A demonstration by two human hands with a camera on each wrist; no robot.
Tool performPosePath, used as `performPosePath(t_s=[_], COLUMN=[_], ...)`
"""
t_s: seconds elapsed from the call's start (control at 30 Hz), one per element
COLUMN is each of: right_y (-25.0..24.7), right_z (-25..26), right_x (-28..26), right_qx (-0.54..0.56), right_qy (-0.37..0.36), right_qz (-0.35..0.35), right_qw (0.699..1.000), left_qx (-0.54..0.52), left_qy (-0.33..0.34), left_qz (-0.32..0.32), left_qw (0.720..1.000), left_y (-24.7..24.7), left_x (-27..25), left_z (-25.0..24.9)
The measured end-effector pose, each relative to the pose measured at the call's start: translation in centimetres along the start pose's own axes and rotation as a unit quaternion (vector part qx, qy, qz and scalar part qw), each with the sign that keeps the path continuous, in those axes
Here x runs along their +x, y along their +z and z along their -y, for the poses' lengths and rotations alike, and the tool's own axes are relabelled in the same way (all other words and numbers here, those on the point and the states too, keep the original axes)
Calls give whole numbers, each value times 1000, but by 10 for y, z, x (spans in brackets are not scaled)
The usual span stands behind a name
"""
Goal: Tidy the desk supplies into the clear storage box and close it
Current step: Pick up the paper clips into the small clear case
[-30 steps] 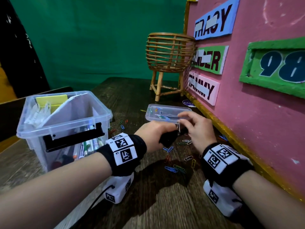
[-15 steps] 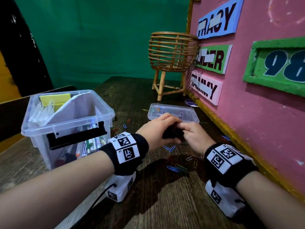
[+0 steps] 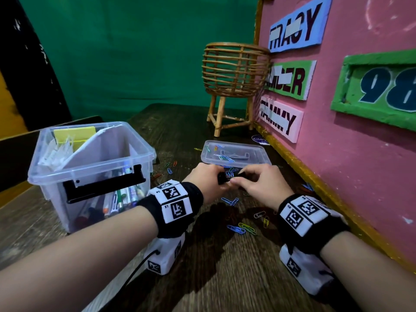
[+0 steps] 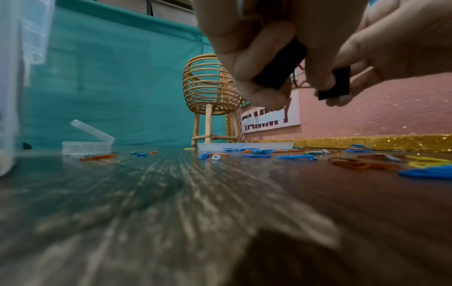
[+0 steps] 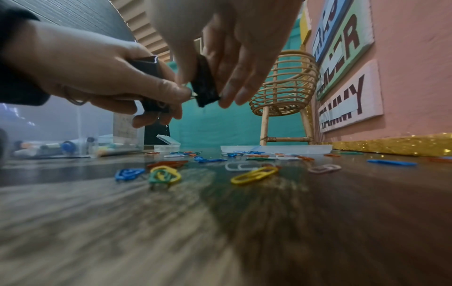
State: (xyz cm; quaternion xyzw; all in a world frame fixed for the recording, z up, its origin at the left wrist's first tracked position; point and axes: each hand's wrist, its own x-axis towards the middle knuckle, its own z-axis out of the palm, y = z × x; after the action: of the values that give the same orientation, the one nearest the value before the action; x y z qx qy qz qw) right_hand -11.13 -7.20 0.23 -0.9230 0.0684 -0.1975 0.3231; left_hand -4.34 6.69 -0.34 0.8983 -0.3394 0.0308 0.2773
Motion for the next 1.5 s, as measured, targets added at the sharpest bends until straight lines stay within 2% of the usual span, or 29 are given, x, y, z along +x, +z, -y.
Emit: performPosePath(t_s=[0.1, 0.17, 0.43, 0.57, 0.7, 0.8, 1.07, 1.2, 1.33, 1.5], right_y=[-3, -3, 5, 4, 2, 3, 2, 3, 4, 3], right_z=[-4, -8, -10, -6, -1, 1, -2, -3, -3, -2], right_x=[4, 7, 5, 1, 0, 0, 0, 1, 3, 2], right_qx=[-28, -35, 1, 101, 127, 169, 123, 96, 67, 68], right_qy=[31, 34, 6, 2, -14, -19, -31, -15, -12, 3], right_qz=[-80, -87, 124, 154, 130, 133, 114, 98, 80, 58], right_qw=[996, 995, 992, 983, 983, 976, 985, 990, 994, 996], left_qx=[6, -10, 8, -22, -43, -40, -6, 18, 55, 83], left_qy=[-12, -18, -75, -80, -85, -48, 56, 61, 63, 46], left_qz=[6, -21, -33, -45, -28, -10, 41, 59, 23, 18], left_qw=[1000, 1000, 997, 996, 995, 998, 998, 996, 996, 995], left_y=[1, 0, -5, -5, -1, 2, 0, -1, -1, -6], left_x=[0, 2, 3, 3, 4, 5, -3, -3, -4, -8], left_z=[1, 1, -2, -4, -3, -4, -8, -6, -9, -9])
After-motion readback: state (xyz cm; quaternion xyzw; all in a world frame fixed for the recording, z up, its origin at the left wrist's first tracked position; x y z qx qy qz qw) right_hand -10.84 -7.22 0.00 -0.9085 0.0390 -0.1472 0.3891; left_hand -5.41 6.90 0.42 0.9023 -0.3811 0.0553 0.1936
